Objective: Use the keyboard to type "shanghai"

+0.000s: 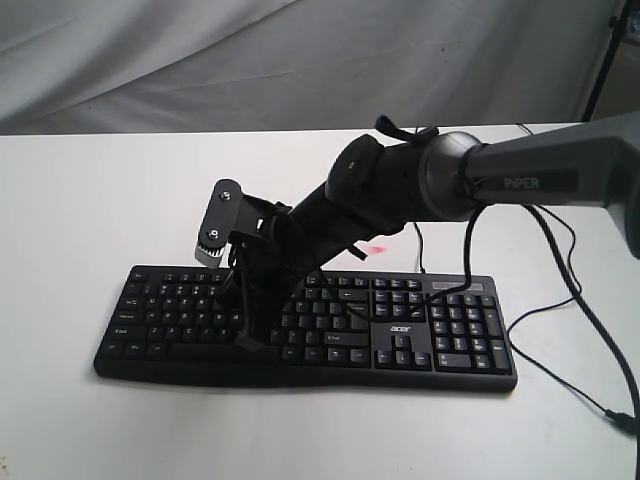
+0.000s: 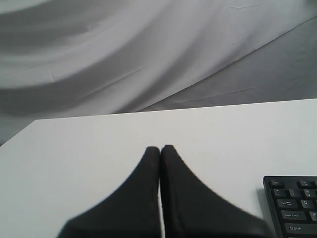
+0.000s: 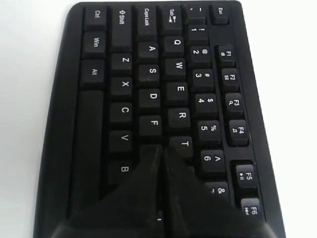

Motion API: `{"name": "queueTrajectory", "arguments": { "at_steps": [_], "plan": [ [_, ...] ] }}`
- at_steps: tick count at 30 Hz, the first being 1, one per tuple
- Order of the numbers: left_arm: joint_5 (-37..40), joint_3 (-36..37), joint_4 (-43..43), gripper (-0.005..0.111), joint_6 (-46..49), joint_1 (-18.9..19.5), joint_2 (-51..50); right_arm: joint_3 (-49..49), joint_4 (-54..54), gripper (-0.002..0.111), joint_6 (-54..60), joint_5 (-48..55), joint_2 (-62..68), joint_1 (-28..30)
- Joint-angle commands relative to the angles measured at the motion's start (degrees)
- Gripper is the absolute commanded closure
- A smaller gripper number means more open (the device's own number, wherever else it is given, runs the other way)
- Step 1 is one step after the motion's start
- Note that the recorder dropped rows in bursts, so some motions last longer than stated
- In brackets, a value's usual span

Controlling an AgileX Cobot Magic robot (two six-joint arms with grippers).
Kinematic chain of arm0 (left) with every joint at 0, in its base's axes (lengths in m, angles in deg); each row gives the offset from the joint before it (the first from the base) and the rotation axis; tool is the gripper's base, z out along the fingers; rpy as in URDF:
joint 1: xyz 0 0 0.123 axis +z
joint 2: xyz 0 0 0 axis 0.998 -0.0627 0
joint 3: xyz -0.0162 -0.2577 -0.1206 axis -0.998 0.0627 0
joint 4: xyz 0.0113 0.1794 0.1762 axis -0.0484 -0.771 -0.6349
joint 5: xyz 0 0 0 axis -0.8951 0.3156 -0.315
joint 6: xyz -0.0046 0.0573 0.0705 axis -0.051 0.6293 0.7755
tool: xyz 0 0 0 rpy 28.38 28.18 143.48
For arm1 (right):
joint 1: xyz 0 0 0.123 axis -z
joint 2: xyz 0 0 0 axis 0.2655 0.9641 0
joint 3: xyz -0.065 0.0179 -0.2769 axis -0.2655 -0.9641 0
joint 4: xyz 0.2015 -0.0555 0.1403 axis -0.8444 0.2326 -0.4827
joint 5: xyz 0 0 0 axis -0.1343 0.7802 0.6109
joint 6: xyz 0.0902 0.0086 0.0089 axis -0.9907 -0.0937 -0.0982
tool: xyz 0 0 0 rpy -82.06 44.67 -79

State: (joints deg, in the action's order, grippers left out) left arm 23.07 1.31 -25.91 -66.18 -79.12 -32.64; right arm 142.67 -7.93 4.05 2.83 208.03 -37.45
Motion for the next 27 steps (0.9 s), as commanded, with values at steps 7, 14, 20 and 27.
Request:
{"name": "queueTrajectory", "arguments": {
  "at_steps": [7, 14, 20, 27],
  "plan": [
    [-0.3, 0.3, 0.0, 0.106, -0.2, -0.2, -0.2, 0.3, -1.3, 0.108, 0.2, -0.9, -0.4, -0.9],
    [-0.3, 0.3, 0.0, 0.106, -0.2, -0.2, -0.2, 1.5, -3.8, 0.108, -0.3, -5.4, -0.1, -4.8],
    [-0.3, 0.3, 0.0, 0.106, -0.2, -0.2, -0.2, 12.4, 4.9, 0.108, -10.3, -1.0, 6.4, -7.4],
    [-0.3, 0.3, 0.0, 0.106, -0.2, -0.2, -0.2, 18.7, 7.5, 0.108, -14.1, -1.2, 9.9, -9.3]
  ]
}}
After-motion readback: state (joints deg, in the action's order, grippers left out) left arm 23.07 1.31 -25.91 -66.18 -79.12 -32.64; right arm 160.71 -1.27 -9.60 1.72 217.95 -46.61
